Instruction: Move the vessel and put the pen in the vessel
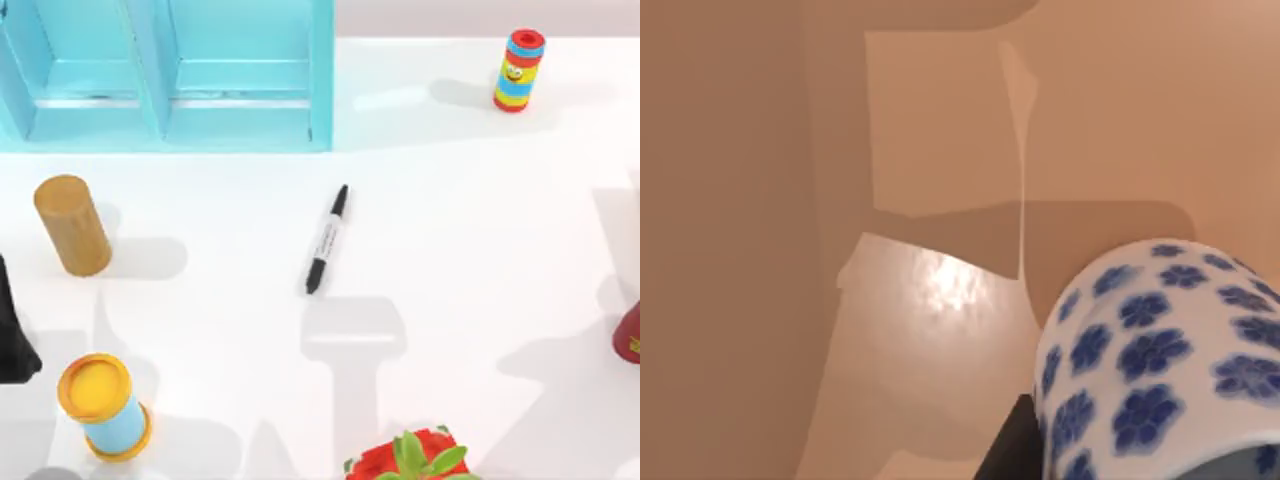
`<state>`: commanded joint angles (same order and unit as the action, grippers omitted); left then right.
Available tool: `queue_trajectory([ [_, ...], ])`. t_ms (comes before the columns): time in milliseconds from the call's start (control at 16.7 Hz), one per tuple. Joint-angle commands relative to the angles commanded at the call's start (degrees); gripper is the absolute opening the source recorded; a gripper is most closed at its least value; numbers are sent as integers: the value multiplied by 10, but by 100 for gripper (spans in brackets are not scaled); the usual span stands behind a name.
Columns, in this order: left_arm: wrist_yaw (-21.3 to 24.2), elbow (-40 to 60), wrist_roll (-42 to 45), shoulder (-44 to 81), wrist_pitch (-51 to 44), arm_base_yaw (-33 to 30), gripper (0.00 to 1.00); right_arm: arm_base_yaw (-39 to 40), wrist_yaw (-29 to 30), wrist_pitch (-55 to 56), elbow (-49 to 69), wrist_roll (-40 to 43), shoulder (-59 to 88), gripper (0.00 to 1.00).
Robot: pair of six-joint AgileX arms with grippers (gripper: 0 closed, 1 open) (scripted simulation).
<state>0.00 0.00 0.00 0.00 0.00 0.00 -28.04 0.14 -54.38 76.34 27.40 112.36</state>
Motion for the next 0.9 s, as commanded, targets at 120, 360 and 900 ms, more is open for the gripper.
queue_trajectory([
  [120, 0, 0, 0, 0, 0, 0, 100, 0, 0, 0, 0, 0, 0, 0],
  [360, 0, 0, 0, 0, 0, 0, 100, 1, 0, -2, 1, -2, -1, 0],
  [900, 0, 0, 0, 0, 0, 0, 100, 167, -1, -224, 140, -169, -80, 0],
])
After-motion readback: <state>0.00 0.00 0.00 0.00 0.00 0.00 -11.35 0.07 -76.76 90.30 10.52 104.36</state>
